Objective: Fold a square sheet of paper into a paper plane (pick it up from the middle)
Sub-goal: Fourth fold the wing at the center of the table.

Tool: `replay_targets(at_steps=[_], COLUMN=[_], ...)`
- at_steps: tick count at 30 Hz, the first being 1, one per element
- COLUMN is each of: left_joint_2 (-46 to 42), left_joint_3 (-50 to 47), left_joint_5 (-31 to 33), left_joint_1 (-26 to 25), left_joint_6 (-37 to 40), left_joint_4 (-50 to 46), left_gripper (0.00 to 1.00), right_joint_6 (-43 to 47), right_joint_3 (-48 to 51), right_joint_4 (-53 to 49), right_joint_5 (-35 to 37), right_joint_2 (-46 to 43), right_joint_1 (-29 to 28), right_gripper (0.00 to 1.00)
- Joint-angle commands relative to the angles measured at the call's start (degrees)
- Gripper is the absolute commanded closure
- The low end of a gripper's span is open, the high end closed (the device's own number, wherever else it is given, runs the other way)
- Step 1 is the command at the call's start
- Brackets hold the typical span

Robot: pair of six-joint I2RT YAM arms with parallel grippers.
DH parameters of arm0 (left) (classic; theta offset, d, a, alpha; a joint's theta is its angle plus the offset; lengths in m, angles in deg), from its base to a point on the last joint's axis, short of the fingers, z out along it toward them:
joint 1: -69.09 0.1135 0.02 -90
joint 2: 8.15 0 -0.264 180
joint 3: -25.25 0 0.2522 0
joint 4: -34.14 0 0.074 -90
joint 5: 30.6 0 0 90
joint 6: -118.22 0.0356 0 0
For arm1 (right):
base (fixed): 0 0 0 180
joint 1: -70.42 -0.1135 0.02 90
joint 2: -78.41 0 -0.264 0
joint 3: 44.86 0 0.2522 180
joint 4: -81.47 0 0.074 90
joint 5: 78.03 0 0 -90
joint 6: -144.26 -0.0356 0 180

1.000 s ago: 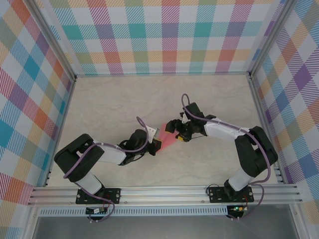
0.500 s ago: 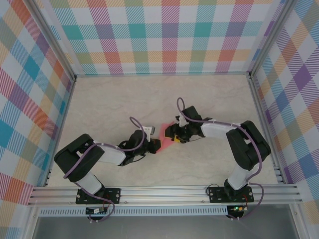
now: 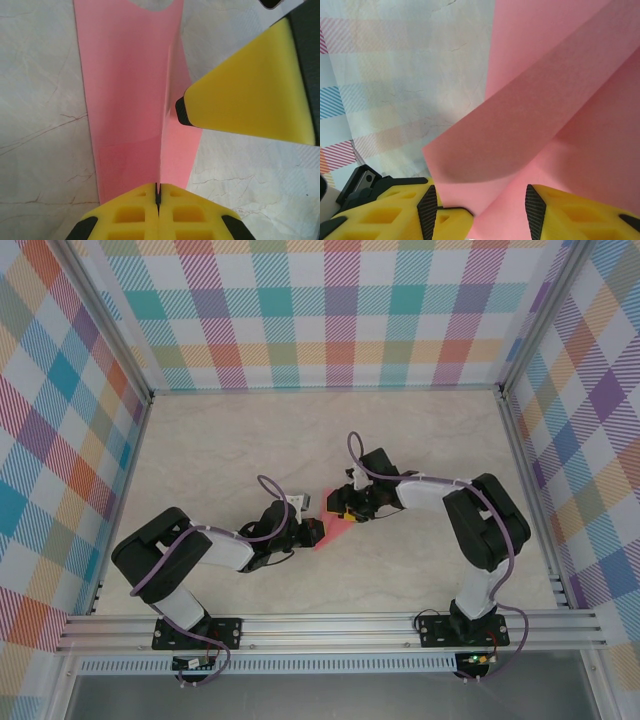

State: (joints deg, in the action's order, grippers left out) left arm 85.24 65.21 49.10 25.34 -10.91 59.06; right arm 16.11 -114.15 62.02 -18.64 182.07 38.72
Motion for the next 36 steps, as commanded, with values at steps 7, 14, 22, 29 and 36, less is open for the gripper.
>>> replay_targets(at_steps=[7, 14, 22, 29, 36], left_joint_2=[2.6, 2.8, 2.3, 1.9, 1.4], left_joint_3=[2.1, 2.6, 1.5, 0.1, 0.2], left_joint_5=[-2.9, -3.4, -2.0, -1.9, -3.5], left_joint_1=[0.6, 1.5, 2.3, 3.4, 3.6], left_joint_6=[-2.4, -2.7, -4.2, -5.9, -5.8], left_joint_4=[-1.2, -2.3, -2.8, -0.8, -0.2], left_gripper=[0.95, 0.91, 0.94, 0.94, 0.94], right_joint_6=[1.5, 1.2, 1.3, 1.6, 1.7], right_joint_3=[-2.4, -2.9, -2.4, -1.3, -3.0], right_joint_4=[-2.3, -5.4, -4.5, -4.0, -8.6], right_joint_5=[1.0, 4.6, 4.4, 4.6, 8.8], right_joint_2=[3.0, 4.2, 3.9, 3.5, 5.3], right_joint_1=[-0.4, -0.7, -0.8, -0.8, -1.2], right_gripper=[0.48, 0.48, 0.44, 0.44, 0.46])
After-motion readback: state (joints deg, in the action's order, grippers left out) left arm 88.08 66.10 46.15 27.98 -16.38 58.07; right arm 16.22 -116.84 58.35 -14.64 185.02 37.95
